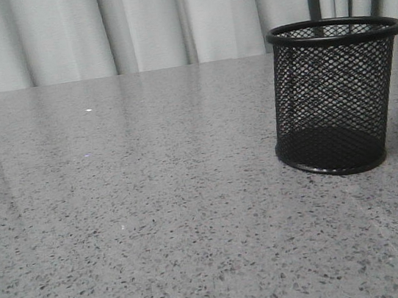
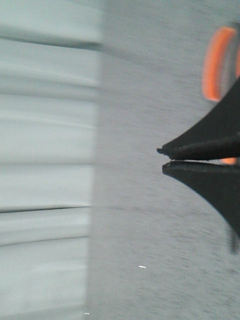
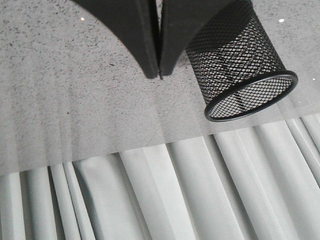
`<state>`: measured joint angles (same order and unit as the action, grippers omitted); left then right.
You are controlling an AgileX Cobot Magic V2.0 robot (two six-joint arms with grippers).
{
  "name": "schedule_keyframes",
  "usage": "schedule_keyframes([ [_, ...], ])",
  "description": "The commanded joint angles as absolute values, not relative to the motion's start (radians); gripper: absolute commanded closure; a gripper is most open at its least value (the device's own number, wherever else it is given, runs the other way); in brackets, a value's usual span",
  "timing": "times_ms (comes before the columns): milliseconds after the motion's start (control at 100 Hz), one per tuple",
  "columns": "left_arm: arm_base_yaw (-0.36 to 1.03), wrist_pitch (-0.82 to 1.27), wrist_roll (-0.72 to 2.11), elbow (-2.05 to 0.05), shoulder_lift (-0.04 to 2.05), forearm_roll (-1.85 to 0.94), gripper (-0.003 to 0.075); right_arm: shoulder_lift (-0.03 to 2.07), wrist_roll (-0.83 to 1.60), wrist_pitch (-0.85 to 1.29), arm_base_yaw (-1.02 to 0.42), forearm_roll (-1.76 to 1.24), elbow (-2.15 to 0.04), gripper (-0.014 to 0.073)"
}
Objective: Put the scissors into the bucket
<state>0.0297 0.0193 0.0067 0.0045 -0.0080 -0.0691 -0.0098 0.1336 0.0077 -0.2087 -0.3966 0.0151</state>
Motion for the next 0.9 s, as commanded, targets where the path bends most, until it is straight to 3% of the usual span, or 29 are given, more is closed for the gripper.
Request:
schedule_keyframes([
  [0, 0.037, -0.173, 0.0, 0.049, -0.032, -0.19, 0.074, -0.029, 0.141, -0.064, -0.203, -0.435, 0.027, 0.0643],
  [240, 0.037, -0.24, -0.015, 0.046, -0.032, -0.784, 0.074, -0.029, 0.141, -0.081, -0.203, -0.451, 0.026, 0.0643],
  [430, 0.037, -0.248, -0.015, 0.017, -0.032, -0.806, 0.0738, -0.017, 0.141, -0.046, -0.203, -0.455, -0.03, 0.0631],
  [540, 0.037, -0.108, -0.015, -0.079, -0.008, -0.634, 0.0667, 0.043, 0.141, 0.039, -0.203, -0.455, -0.11, 0.051],
  [720, 0.037, 0.184, -0.015, -0.323, 0.152, -0.272, 0.0407, 0.214, 0.141, 0.112, -0.203, -0.438, -0.249, 0.017],
  [890, 0.037, 0.434, 0.012, -0.557, 0.377, -0.034, 0.0413, 0.341, 0.141, 0.116, -0.203, -0.424, -0.328, 0.0131],
])
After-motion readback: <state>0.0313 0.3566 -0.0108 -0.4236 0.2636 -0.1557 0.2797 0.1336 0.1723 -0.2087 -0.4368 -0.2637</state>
